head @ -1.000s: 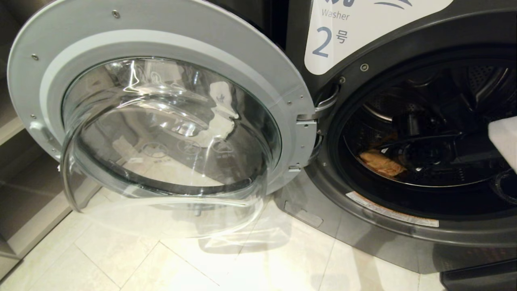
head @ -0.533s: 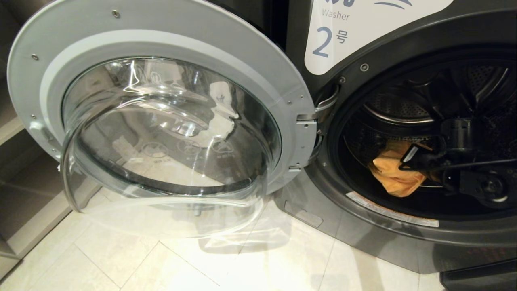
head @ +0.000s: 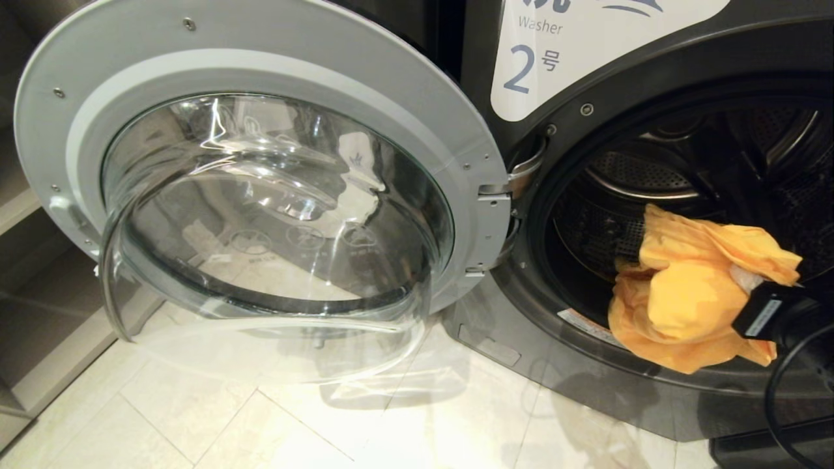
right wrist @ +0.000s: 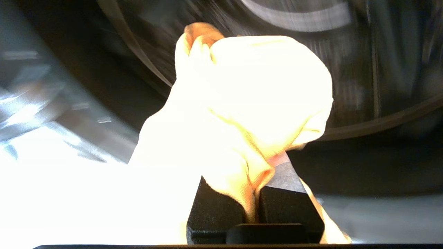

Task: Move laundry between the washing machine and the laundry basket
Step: Pick a cloth and place it into the basket

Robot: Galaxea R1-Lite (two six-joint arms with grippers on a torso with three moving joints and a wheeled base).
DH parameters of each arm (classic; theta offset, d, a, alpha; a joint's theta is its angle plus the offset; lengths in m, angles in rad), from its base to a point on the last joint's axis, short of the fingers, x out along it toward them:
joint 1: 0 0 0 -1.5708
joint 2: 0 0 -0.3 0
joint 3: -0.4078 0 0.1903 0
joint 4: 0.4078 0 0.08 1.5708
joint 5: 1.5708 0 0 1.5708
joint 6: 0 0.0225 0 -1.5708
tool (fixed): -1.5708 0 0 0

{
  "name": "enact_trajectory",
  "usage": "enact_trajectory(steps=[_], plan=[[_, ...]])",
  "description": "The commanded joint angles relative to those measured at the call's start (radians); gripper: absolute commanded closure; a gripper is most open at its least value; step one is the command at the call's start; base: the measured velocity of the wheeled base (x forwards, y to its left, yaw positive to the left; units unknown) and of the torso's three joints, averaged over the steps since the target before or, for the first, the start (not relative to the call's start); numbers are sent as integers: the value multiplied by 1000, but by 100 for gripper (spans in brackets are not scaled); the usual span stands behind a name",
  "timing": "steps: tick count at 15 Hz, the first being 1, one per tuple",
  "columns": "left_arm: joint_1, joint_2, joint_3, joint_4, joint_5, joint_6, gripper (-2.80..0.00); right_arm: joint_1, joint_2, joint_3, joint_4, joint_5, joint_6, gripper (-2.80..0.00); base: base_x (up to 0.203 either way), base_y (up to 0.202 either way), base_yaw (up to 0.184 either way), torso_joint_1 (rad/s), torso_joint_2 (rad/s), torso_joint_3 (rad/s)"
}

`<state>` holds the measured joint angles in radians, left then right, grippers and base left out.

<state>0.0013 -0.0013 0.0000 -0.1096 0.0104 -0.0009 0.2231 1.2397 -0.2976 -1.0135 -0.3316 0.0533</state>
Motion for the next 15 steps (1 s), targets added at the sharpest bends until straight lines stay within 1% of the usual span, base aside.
enact_trajectory(steps=[1,2,4,8,10,13,15], plan=[[0,1,40,-1,0,1,0,13,-246,71,-21,94,-101,0,0,0,0,0,0,0],[0,1,40,-1,0,-1,0,20,-303,98,-24,128,-142,0,0,0,0,0,0,0],[0,1,40,-1,0,-1,0,43,-370,154,-28,159,-199,0,0,0,0,0,0,0],[0,1,40,-1,0,-1,0,71,-477,289,-32,160,-295,0,0,0,0,0,0,0],[0,1,40,-1,0,1,0,73,-482,298,-29,154,-321,0,0,0,0,0,0,0],[0,1,40,-1,0,0,0,92,-504,298,-16,154,-387,0,0,0,0,0,0,0],[0,1,40,-1,0,1,0,99,-518,298,-15,155,-407,0,0,0,0,0,0,0]])
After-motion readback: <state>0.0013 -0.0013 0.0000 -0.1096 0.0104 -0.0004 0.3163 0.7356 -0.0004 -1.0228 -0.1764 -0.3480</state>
